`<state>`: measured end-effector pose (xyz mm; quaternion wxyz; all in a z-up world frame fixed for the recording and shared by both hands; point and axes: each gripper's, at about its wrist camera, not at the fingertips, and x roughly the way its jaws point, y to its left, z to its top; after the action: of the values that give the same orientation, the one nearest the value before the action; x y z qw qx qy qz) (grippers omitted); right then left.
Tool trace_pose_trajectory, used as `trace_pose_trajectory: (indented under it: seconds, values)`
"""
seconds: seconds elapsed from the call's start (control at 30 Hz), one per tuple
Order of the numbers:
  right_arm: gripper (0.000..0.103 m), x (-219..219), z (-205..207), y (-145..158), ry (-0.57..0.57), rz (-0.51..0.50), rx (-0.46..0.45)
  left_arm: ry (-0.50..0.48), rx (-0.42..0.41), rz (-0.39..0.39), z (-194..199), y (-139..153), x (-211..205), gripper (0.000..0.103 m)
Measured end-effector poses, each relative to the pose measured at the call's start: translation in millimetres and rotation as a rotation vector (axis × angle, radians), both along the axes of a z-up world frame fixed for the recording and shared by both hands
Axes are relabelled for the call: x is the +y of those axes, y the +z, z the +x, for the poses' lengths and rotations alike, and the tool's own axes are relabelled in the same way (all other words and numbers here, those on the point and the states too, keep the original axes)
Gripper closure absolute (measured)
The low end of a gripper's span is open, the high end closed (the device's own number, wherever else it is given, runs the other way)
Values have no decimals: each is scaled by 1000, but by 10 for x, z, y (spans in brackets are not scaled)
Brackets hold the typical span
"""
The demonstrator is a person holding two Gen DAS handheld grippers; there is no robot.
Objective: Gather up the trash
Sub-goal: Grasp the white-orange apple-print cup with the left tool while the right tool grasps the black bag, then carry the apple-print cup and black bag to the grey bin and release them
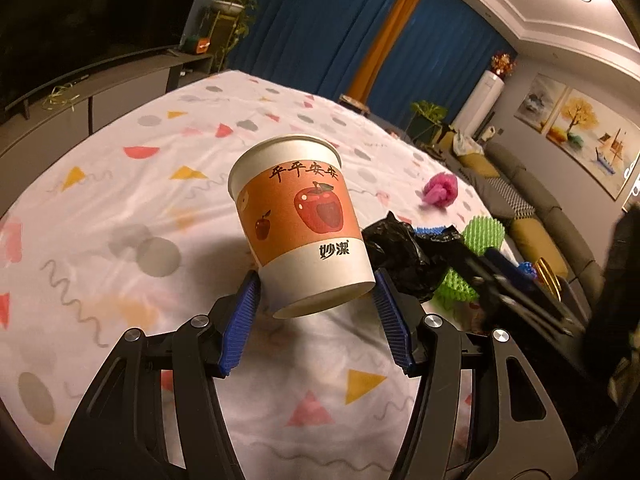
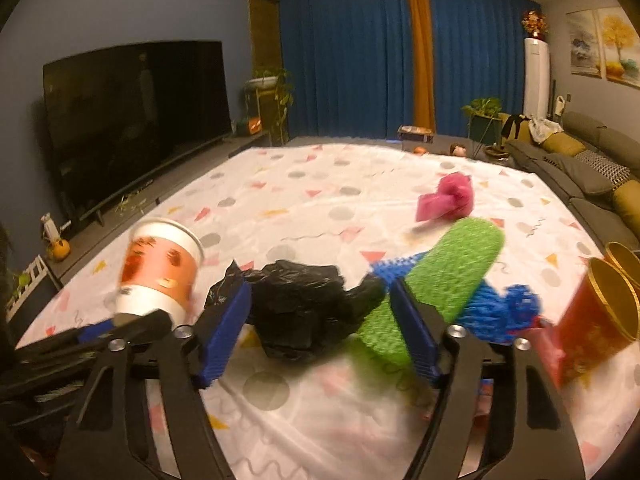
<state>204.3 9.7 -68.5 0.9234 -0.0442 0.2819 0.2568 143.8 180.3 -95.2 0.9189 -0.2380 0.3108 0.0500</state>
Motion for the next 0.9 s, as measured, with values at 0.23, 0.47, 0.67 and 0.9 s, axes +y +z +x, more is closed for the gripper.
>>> trace_pose_trajectory:
  seconds: [0.23,0.47,0.67,0.9]
  values:
    - [80,114,89,-78,48,-14,60,0,-25,0,-105,42,82,46]
    - [92,69,-34,-41,61,10,40,-4,-29,10,-167,45,76,46]
    - [92,-140,-311,158,59,63,-15,-7,-54,33,-251,141,45,46]
    - [92,-449,-670,395,59,117,-76,-30,-81,49,-349,273,-90,46]
